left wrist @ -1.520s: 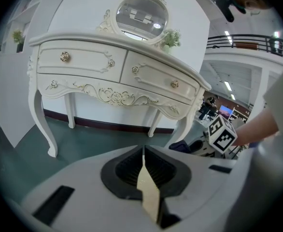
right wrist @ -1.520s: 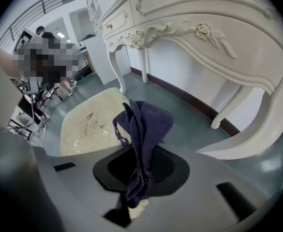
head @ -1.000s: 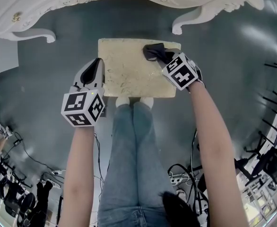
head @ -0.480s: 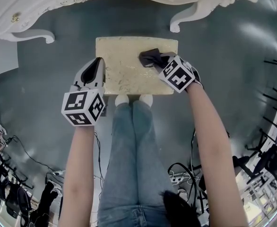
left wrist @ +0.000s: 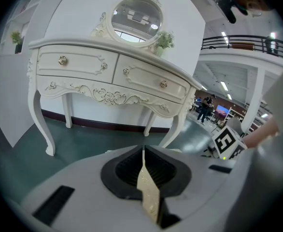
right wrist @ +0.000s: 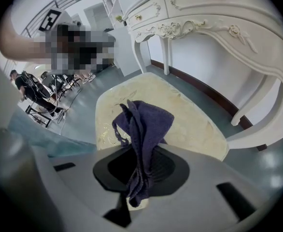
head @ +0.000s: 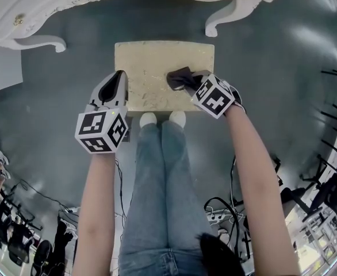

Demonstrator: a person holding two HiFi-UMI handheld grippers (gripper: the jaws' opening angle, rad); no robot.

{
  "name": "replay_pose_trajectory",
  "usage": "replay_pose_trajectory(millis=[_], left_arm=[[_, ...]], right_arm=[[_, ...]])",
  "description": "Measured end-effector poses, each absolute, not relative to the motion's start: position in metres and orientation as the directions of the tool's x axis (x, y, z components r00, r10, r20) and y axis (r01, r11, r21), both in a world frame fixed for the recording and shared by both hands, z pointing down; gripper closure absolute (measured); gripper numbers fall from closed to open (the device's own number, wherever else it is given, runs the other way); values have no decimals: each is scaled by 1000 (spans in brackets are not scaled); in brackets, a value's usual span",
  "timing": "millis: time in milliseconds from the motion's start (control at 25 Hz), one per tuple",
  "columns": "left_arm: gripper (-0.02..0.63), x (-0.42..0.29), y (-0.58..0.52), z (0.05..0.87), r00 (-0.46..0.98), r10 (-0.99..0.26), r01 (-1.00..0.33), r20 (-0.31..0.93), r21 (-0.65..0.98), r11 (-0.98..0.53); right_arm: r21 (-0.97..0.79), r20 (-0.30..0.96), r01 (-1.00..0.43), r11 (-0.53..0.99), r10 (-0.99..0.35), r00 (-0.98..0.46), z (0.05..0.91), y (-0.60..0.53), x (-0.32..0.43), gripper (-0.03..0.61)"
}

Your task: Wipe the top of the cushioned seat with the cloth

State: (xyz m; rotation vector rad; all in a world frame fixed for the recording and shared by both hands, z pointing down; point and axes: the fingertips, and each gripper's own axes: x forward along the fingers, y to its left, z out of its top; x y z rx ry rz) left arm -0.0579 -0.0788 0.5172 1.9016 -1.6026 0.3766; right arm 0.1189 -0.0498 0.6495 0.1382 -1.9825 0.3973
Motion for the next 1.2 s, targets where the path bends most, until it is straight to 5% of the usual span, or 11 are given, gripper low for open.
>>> replay_pose_trajectory(millis=[1200], left_arm=[[600,-50,-57,525,249,-768,-954,590,287,-89]], right_arm=[[-287,891,-304,908,136,-434,649,32,130,534]])
